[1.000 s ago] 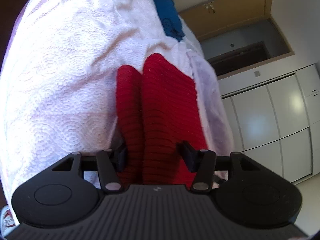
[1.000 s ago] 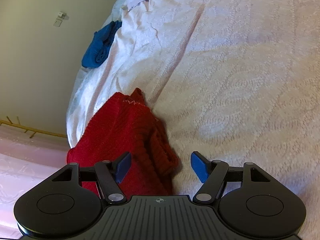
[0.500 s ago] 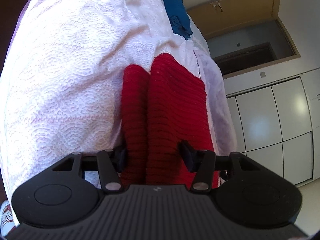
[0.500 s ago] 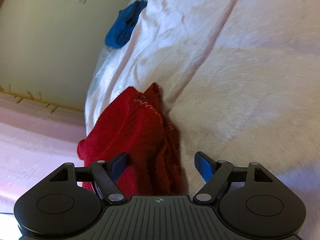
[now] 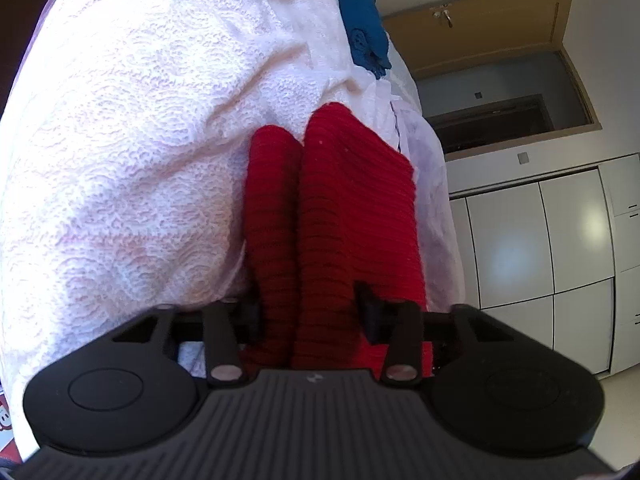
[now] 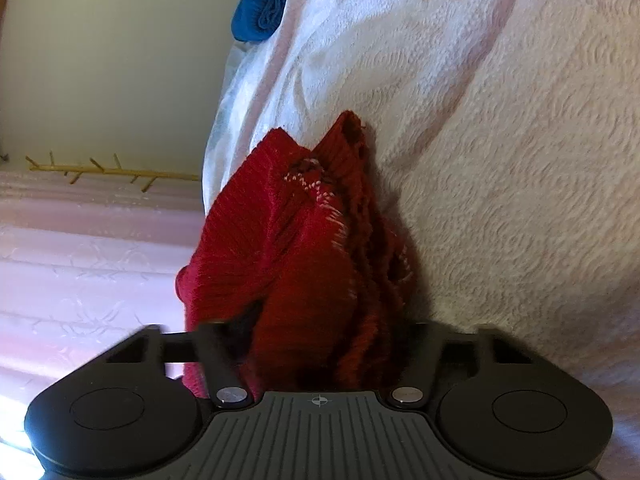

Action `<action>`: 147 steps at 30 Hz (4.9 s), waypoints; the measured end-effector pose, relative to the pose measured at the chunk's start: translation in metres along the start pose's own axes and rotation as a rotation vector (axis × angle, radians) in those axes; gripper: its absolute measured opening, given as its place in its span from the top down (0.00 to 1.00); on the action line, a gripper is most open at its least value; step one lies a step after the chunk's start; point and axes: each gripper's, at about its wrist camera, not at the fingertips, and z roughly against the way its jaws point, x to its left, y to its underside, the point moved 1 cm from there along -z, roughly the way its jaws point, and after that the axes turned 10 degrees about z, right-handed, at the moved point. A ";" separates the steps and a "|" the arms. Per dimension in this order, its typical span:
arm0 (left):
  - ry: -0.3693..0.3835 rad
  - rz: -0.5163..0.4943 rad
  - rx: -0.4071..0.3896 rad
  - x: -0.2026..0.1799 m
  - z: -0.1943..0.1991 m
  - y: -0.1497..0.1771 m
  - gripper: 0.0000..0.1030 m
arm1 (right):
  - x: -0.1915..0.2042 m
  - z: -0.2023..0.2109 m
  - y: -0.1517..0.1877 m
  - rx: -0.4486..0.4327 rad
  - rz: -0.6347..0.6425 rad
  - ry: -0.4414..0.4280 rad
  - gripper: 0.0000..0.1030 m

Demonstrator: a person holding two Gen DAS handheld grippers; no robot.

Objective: Fold clothes
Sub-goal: 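Lower both grippers onto the sweater edge and close on it, then lift the folded red sweater with both grippers and carry it over the blue garment, then lower the red sweater onto the blue garment and open both grippers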

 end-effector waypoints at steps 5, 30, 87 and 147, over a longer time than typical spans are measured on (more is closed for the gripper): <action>0.021 -0.054 0.011 -0.019 0.015 0.003 0.82 | 0.016 0.015 0.016 -0.086 -0.037 0.026 0.68; 0.053 -0.276 0.367 -0.182 0.117 -0.146 0.82 | 0.253 0.039 0.111 -0.558 -0.295 0.083 0.69; 0.144 -0.584 0.653 -0.358 -0.390 -0.652 0.82 | 0.204 -0.213 -0.371 -1.137 -0.423 0.226 0.69; -0.243 -1.361 0.513 -0.332 -0.340 -0.514 0.78 | 0.264 -0.326 -0.389 -0.550 -0.108 1.123 0.38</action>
